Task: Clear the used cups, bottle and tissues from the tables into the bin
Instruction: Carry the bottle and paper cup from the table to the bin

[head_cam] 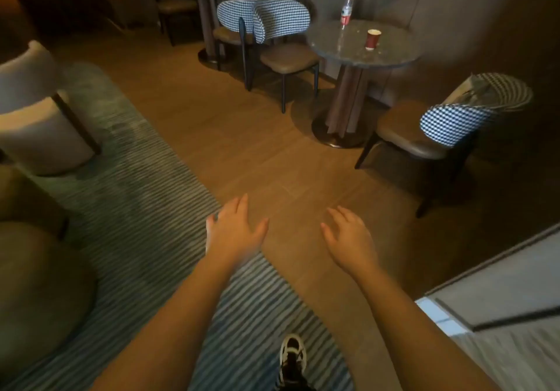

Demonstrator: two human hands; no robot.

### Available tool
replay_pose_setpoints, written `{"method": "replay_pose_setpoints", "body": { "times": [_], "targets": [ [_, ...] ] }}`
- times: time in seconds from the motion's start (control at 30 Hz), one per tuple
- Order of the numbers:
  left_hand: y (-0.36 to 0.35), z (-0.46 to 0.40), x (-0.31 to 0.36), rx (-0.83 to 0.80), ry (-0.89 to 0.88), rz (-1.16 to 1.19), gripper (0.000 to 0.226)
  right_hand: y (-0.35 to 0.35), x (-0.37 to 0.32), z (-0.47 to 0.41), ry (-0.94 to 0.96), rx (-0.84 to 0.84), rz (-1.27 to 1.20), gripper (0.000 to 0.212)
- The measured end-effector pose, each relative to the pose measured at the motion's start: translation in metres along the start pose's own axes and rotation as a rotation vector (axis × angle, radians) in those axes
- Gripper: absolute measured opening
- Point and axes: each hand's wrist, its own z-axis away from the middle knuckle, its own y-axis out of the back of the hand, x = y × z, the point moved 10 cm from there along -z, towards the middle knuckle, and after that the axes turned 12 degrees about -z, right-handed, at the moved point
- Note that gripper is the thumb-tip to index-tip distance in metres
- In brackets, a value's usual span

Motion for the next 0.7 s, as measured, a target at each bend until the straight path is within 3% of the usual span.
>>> {"method": "replay_pose_setpoints", "body": {
  "times": [0.33,0.7],
  "targets": [
    [0.034,-0.213,0.039,0.05,-0.012,0.026,0.079,0.023,0.017,-0.209,-0.073,-0.049,-0.027,0.049],
    [0.044,-0.485,0.051,0.037,-0.112,0.042,0.075,0.008,0.025,-0.469,-0.122,0.04,-0.05,0.049]
  ]
}}
